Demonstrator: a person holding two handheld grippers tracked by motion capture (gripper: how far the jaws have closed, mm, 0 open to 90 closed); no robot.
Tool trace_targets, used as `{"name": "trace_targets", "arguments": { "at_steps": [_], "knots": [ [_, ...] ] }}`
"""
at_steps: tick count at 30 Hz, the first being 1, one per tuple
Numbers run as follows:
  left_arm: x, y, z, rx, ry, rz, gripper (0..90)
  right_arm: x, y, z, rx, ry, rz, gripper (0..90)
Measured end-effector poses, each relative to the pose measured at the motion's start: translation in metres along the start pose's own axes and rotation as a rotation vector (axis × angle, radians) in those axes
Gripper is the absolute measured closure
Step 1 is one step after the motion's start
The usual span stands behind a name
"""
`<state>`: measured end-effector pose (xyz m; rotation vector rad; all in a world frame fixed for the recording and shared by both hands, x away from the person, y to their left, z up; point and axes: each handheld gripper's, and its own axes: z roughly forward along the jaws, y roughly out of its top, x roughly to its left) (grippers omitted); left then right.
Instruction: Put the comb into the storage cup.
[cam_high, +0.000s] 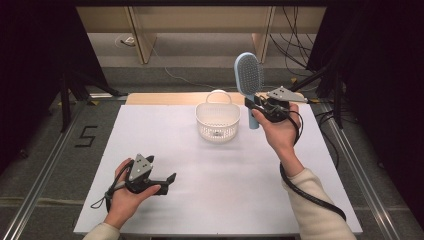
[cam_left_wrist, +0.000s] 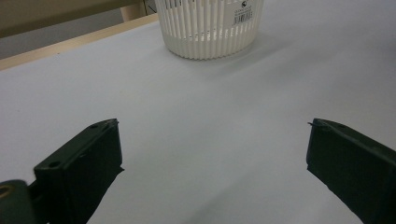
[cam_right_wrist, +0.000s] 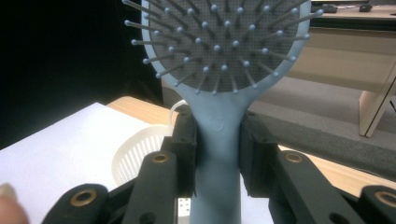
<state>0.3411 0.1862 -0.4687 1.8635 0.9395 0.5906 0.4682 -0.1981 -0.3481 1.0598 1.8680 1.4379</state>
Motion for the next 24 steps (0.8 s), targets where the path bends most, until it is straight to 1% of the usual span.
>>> {"name": "trace_targets", "arguments": {
  "at_steps": [24],
  "knots": [
    [0.0, 0.0, 0.0001, 0.001, 0.0, -0.001, 2.9, 0.0039, 0.0017, 0.0037, -0.005, 0.007, -0.002, 70.9]
  ]
}}
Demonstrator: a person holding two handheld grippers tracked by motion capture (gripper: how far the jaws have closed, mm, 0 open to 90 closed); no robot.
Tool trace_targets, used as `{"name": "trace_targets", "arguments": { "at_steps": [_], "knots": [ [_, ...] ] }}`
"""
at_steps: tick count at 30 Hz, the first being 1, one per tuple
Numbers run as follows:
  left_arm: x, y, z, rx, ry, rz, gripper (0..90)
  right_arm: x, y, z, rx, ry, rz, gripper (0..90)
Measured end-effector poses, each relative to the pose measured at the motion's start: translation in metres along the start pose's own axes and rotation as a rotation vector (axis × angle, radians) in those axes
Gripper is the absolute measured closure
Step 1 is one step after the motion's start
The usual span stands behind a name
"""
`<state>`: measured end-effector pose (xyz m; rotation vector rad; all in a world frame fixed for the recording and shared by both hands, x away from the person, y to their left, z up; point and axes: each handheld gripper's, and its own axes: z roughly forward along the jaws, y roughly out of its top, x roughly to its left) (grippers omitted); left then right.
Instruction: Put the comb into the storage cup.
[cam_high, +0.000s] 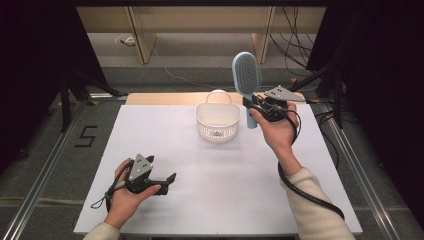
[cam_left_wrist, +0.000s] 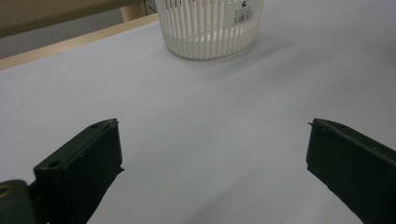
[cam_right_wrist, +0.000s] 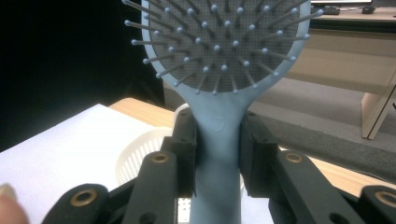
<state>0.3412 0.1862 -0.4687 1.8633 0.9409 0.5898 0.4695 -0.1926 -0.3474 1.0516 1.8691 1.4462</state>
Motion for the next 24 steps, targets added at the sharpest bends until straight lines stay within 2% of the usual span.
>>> {"name": "trace_targets", "arguments": {
  "at_steps": [24],
  "knots": [
    [0.0001, -0.0001, -0.0001, -0.001, 0.0, -0.003, 2.9, 0.0016, 0.0002, 0.0047, 0.0, 0.003, 0.003, 70.9]
  ]
}}
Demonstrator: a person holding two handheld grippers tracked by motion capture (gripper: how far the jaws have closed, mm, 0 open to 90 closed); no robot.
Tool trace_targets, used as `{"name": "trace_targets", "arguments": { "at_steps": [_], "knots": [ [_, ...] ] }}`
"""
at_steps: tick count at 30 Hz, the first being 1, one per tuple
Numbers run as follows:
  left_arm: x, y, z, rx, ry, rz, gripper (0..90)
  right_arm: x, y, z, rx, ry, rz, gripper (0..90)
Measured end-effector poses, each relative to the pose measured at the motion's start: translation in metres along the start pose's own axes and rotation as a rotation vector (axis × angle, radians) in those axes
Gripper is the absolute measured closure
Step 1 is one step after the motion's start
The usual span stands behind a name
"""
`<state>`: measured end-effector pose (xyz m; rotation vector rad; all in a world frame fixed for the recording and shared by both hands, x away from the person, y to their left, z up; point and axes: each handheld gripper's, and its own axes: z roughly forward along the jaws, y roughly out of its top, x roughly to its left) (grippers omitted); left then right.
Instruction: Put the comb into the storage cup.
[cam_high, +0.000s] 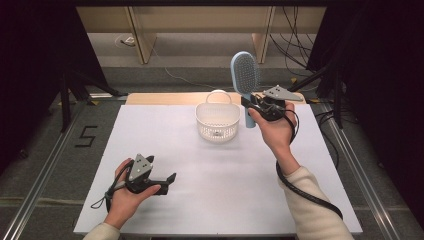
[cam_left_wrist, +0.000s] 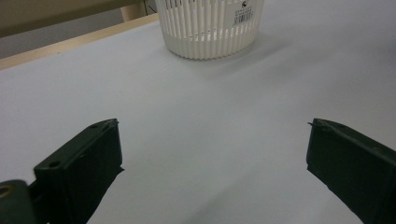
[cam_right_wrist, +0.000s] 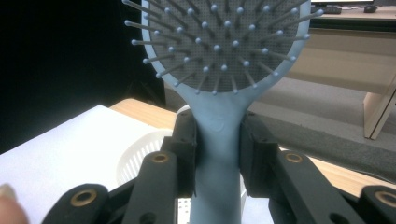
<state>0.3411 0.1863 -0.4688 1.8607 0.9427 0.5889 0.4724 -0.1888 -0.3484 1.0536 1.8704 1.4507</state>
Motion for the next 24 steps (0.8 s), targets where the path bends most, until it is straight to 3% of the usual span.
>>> {"name": "trace_targets", "arguments": {
  "at_steps": [24],
  "knots": [
    [0.0, 0.0, -0.0001, 0.0, 0.0, 0.001, 2.9, 0.002, 0.0027, 0.0085, -0.002, 0.009, 0.002, 70.9]
  ]
}}
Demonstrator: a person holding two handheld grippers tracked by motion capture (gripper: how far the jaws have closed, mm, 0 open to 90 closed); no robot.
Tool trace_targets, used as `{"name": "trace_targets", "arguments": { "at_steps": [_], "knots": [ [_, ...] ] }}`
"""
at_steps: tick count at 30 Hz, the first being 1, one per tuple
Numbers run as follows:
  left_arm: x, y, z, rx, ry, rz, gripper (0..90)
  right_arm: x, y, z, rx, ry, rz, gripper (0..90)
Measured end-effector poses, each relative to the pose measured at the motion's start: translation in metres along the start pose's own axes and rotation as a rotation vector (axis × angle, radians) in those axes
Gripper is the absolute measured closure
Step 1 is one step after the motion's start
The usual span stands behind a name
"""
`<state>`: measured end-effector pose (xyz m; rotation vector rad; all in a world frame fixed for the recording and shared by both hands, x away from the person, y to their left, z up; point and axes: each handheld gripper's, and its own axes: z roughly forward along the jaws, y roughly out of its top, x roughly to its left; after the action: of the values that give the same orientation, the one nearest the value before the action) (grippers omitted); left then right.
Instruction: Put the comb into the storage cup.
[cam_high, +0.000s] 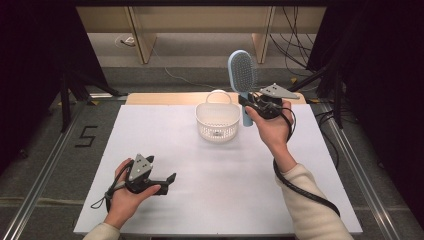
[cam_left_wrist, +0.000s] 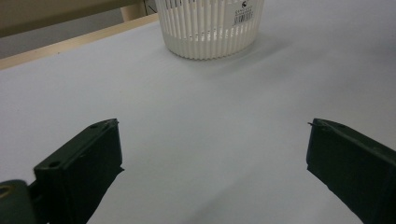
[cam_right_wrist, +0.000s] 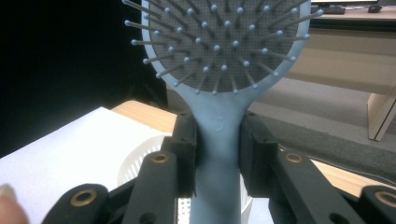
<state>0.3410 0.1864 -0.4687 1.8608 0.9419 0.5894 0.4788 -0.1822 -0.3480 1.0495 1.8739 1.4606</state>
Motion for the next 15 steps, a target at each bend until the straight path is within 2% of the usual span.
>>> {"name": "trace_targets", "arguments": {
  "at_steps": [15],
  "knots": [
    [0.0001, 0.0001, -0.0001, 0.0, 0.001, 0.001, 2.9, 0.0031, 0.0061, 0.0046, -0.001, 0.005, -0.006, 70.9]
  ]
}}
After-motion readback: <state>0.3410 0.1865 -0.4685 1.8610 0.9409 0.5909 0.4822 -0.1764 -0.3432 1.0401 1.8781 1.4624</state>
